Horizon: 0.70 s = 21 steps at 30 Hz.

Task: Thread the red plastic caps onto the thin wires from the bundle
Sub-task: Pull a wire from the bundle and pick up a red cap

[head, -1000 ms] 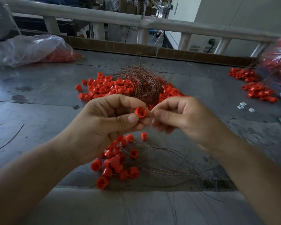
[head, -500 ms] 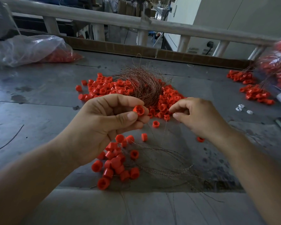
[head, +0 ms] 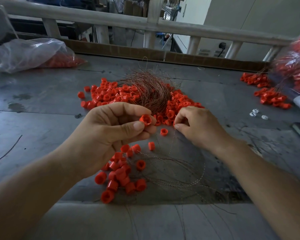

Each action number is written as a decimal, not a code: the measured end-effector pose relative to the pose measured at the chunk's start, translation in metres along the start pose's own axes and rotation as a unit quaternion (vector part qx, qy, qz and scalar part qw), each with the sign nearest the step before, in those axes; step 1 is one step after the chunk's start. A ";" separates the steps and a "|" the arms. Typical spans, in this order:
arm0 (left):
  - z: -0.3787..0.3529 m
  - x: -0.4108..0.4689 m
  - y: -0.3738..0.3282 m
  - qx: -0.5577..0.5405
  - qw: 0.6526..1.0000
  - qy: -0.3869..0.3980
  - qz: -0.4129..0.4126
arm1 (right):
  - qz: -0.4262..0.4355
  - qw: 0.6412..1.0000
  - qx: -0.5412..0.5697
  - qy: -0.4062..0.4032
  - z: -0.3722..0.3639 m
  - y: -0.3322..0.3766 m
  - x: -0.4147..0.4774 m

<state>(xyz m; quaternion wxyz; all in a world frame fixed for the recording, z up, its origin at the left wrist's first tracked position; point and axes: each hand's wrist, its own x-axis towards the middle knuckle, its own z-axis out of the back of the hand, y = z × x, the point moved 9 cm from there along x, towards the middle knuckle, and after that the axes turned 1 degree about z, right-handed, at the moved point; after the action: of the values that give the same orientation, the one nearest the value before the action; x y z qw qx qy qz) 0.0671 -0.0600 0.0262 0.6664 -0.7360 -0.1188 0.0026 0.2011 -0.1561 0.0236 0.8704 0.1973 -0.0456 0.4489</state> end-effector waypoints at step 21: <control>-0.002 -0.003 -0.004 -0.057 0.997 -0.048 0.017 | -0.111 0.799 0.590 0.034 0.023 0.003 -0.009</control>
<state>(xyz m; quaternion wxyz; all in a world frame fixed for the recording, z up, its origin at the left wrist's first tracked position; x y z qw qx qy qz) 0.0638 -0.0622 0.0295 0.6167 -0.7738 -0.1382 0.0423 0.1959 -0.1702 0.0433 0.6301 0.6613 0.2798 0.2956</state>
